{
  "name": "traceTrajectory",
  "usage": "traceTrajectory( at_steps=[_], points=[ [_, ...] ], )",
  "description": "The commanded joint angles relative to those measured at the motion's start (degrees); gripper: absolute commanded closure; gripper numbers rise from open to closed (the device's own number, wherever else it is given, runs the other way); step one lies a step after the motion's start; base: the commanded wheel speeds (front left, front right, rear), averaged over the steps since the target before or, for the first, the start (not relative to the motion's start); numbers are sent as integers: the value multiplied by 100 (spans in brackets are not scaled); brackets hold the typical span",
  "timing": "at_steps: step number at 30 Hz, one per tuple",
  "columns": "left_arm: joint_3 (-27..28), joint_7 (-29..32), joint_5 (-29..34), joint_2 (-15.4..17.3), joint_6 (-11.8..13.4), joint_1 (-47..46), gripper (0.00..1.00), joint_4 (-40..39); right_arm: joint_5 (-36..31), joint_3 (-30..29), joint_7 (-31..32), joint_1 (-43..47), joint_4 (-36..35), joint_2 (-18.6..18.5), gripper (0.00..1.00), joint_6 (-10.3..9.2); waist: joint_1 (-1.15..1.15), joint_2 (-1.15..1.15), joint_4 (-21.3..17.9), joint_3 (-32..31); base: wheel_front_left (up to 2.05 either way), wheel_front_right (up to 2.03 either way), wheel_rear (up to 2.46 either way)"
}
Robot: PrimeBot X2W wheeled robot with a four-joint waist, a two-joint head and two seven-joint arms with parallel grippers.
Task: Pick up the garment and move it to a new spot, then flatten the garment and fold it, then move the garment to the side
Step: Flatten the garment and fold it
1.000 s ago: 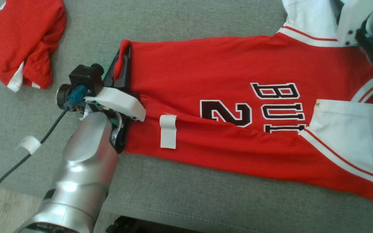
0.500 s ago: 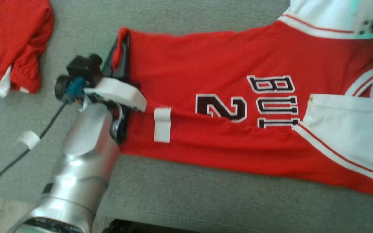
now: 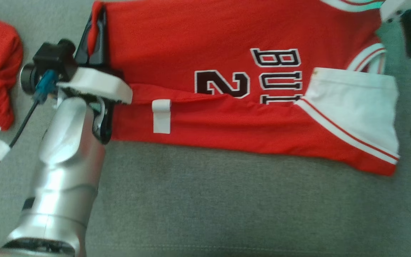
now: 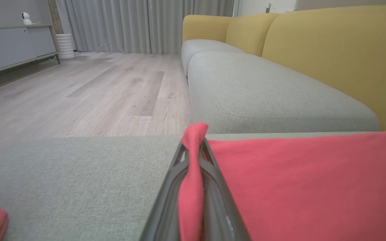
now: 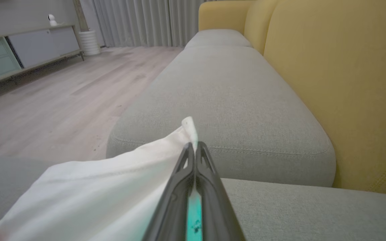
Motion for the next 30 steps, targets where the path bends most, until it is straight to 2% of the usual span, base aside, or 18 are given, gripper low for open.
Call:
traceTrajectory(
  at_steps=[1,5,13,17,22,23,24,25,26,27,30],
  points=[
    [209,-29,57,253,-23,118,100,-141,79,-11,-86,196,-221,85,100,37,0,0,-163,-170,0,0,0],
    [377,-29,212,283,-53,536,100,-262,370,-41,-99,917,-1030,52,100,37,0,0,-336,-390,0,0,0],
    [788,-29,466,263,-87,1557,100,-730,963,-94,-102,2917,-2802,-56,100,37,0,0,-571,-881,0,0,0],
    [974,-29,581,218,-107,1952,100,-968,1229,-98,-102,3777,-3284,26,100,37,0,0,-647,-1040,0,0,0],
    [1170,-29,623,101,-132,2355,98,-990,1482,-47,-100,4542,-3416,190,100,37,0,0,-699,-1193,0,0,0],
    [1217,-29,627,77,-128,2414,81,-962,1519,-42,-99,4640,-3404,227,100,37,0,0,-704,-1219,0,0,0],
    [1271,-29,627,52,-111,2467,46,-934,1548,-49,-92,4723,-3375,266,100,37,0,0,-709,-1246,0,0,0],
    [1325,-29,628,27,-77,2526,0,-883,1571,-62,-87,4791,-3342,305,18,37,0,0,-711,-1284,0,0,0],
    [1390,-29,622,3,-36,2574,0,-877,1589,-85,-88,4841,-3330,345,0,37,0,0,-711,-1323,0,0,0],
    [1390,-29,622,3,-36,2574,0,-877,1589,-85,-88,4841,-3330,345,0,37,0,0,-711,-1323,0,0,0],
    [1633,-29,631,-59,181,2789,0,-1058,1501,-247,-96,4930,-3395,409,0,37,0,0,-703,-1456,0,0,0]
  ],
)
